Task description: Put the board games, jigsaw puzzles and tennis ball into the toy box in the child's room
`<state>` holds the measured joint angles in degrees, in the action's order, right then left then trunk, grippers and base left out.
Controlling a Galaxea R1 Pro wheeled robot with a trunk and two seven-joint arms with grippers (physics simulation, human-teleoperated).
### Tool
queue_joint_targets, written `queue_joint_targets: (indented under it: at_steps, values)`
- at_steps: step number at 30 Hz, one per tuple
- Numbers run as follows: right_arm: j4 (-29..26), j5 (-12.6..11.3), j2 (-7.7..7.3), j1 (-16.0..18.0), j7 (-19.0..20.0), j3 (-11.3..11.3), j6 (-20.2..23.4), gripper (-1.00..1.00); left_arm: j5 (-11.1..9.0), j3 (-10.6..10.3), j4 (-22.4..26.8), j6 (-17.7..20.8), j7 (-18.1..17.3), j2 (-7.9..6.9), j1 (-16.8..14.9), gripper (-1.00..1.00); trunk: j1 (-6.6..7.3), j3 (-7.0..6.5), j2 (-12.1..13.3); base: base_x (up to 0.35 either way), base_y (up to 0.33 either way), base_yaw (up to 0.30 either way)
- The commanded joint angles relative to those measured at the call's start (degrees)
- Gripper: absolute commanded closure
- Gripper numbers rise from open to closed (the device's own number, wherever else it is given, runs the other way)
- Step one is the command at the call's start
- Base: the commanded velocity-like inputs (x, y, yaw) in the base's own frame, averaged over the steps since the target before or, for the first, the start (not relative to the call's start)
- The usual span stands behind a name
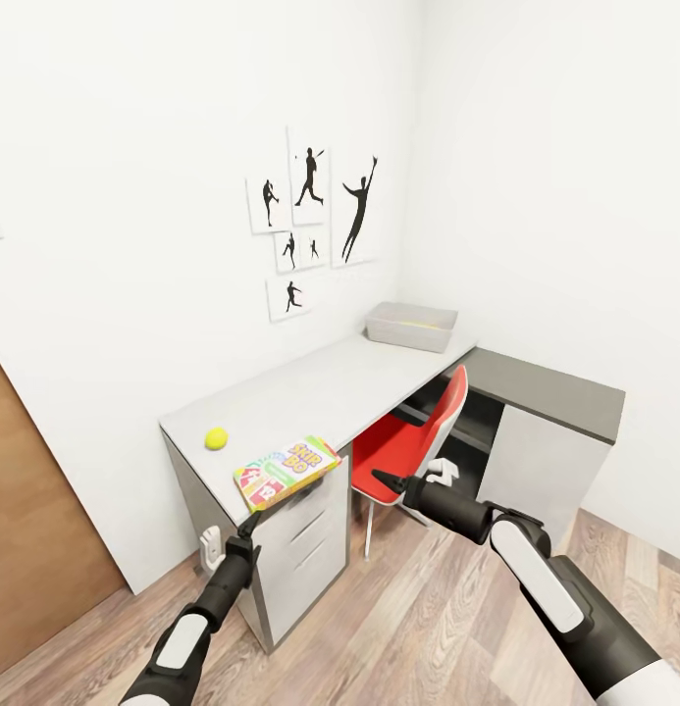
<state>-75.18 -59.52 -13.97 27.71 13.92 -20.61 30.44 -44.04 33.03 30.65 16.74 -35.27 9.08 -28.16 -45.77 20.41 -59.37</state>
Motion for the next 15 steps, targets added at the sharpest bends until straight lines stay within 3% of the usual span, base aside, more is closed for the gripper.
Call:
queue_joint_targets:
  at_steps: [1,15]
  values:
    - [0.0,-0.2,-0.03,0.1,0.0,-0.1,0.1,-1.0,-0.3,0.3,0.1,0.2,-0.2,0.07,-0.1,-1.0,0.0,0.07,0.0,0.0,0.0,0.0]
    - [0.0,0.2,0.09,0.1,-0.5,-0.2,0.2,-1.0,-0.2,0.2,0.1,-0.7,-0.2,0.13,-0.1,-1.0,0.0,0.07,0.0,0.0,-0.069,0.0]
